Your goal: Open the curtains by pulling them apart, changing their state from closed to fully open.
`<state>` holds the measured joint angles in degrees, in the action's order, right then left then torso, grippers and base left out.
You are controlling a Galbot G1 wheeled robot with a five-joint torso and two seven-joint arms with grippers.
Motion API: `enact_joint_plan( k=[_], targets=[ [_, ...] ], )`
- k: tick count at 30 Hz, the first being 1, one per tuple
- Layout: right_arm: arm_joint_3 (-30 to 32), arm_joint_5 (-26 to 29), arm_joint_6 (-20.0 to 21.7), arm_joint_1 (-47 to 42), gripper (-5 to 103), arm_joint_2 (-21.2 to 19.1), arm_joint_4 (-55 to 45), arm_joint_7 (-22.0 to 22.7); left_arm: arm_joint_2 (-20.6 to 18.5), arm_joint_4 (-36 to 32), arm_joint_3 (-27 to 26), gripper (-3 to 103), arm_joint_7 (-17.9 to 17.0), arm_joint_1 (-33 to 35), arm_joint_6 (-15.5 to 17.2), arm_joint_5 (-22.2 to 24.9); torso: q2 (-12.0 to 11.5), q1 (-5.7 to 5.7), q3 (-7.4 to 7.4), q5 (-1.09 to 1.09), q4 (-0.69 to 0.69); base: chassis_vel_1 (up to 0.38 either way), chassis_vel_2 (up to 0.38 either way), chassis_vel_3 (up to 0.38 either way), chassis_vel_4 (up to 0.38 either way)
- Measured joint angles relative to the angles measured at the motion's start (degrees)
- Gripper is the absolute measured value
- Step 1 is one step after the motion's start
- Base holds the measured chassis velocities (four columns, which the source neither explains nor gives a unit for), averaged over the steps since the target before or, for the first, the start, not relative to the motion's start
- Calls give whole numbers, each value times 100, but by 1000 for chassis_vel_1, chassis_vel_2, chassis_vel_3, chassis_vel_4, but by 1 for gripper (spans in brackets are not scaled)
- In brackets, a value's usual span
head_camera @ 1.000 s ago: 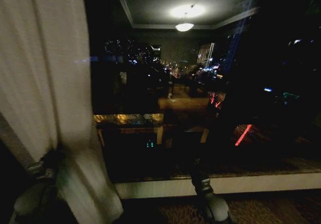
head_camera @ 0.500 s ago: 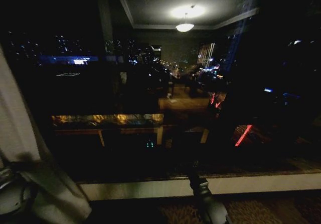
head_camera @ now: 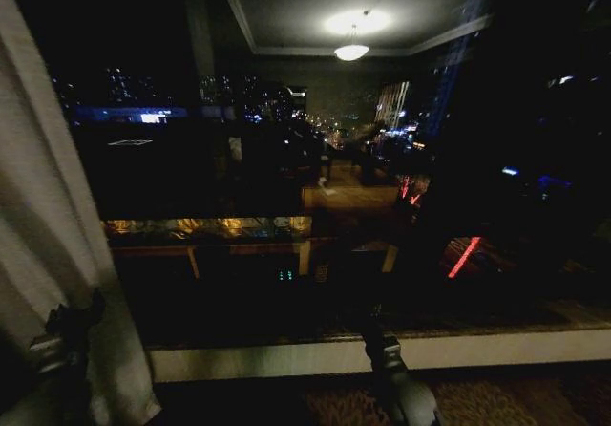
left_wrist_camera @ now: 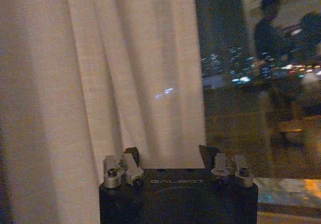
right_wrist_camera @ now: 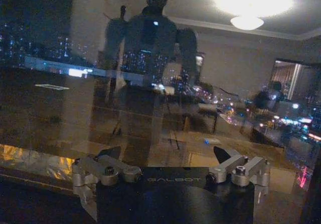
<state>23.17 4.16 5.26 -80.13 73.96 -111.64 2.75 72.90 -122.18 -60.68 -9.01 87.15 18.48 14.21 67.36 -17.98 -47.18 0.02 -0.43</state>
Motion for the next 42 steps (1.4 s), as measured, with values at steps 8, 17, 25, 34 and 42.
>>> enact_joint_plan(
  k=[8,17,25,34,42],
  targets=[
    [137,352,140,24,100,-86,-67,75,167,-247,104,90,1225,219,-525,422,0,0,0,0,-2,0,0,0,0],
    [331,543,221,33,100,-170,-72,119,224,-352,304,100,1648,179,-342,710,0,0,0,0,0,0,0,0,0],
    [394,620,355,100,100,-207,-47,114,247,-252,384,100,1561,119,-302,531,0,0,0,-1,0,0,0,0,0],
    [392,633,437,134,100,-177,-64,110,235,-85,346,100,1546,103,-317,512,0,0,0,-2,-1,-9,-22,8,21],
    [407,636,446,129,100,-176,-64,109,295,-87,417,100,1548,68,-361,435,0,0,0,-2,-1,-103,-155,101,146]
  ],
)
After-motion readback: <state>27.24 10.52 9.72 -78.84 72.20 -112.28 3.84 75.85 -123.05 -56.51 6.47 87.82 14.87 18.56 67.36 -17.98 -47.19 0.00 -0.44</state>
